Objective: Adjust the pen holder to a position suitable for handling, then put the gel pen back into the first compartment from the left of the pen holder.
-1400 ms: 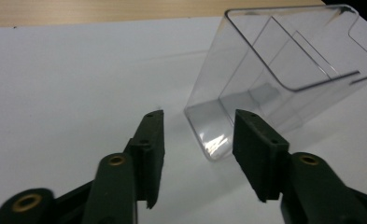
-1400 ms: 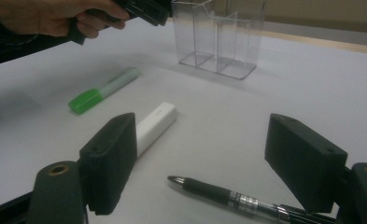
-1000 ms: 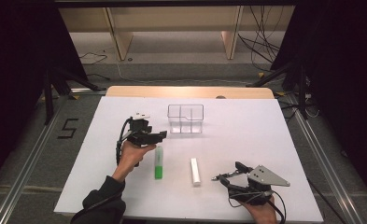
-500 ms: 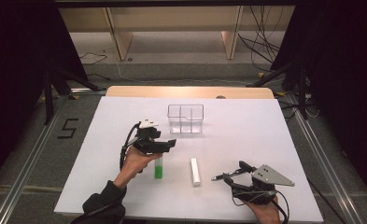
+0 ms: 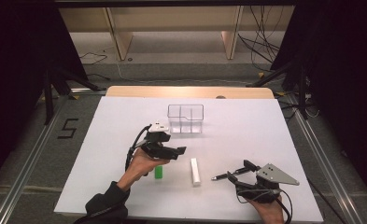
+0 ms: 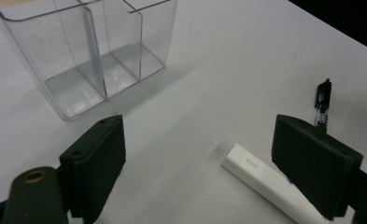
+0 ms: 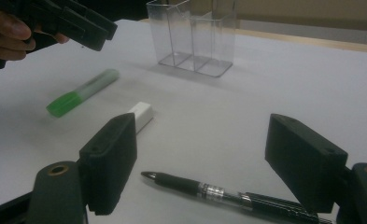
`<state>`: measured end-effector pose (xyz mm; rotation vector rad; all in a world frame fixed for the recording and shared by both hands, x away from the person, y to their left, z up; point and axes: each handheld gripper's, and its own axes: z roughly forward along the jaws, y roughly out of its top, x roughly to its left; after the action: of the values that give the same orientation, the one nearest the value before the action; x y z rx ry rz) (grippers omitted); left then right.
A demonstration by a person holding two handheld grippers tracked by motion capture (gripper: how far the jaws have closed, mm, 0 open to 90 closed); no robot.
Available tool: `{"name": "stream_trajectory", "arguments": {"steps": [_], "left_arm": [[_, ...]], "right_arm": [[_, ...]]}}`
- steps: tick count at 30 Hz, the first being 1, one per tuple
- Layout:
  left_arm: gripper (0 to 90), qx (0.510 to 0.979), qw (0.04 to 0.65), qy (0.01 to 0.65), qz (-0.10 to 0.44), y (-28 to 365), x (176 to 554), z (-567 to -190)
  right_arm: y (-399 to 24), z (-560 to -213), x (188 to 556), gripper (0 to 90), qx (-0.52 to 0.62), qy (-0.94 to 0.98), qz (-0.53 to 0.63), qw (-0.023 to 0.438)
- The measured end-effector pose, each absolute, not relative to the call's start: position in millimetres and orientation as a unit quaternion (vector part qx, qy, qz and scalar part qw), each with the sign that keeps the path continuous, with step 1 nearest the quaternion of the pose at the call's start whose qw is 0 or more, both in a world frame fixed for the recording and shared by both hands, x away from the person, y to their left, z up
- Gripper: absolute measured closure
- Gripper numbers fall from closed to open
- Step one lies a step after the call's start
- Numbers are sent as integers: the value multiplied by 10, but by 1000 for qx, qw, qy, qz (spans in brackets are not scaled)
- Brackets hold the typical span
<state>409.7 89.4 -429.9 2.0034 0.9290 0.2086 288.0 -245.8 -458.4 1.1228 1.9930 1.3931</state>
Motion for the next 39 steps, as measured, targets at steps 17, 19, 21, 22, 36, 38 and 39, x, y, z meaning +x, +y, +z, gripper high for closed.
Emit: {"name": "stream_trajectory", "arguments": {"steps": [17, 19, 21, 22, 36, 38, 39], "left_arm": [[173, 831, 440, 333, 69, 656, 3945, -4330], [173, 834, 438, 329, 67, 629, 3929, -4337], [173, 836, 437, 325, 66, 590, 3915, -4340], [173, 838, 436, 321, 65, 572, 3909, -4343], [174, 863, 417, 280, 53, 234, 3753, -4456], [175, 868, 413, 272, 50, 165, 3723, -4484], [176, 871, 410, 266, 50, 138, 3711, -4488]], "right_arm": [[-2455, -4578, 2874, 260, 407, 726, 501, 235], [-2450, -4571, 2868, 260, 407, 726, 502, 236], [-2449, -4574, 2868, 260, 406, 727, 501, 237], [-2451, -4578, 2873, 260, 406, 728, 500, 237], [-2514, -4570, 2890, 260, 416, 721, 499, 241], [-2533, -4561, 2890, 260, 417, 720, 497, 245], [-2542, -4558, 2889, 260, 418, 719, 497, 247]]}}
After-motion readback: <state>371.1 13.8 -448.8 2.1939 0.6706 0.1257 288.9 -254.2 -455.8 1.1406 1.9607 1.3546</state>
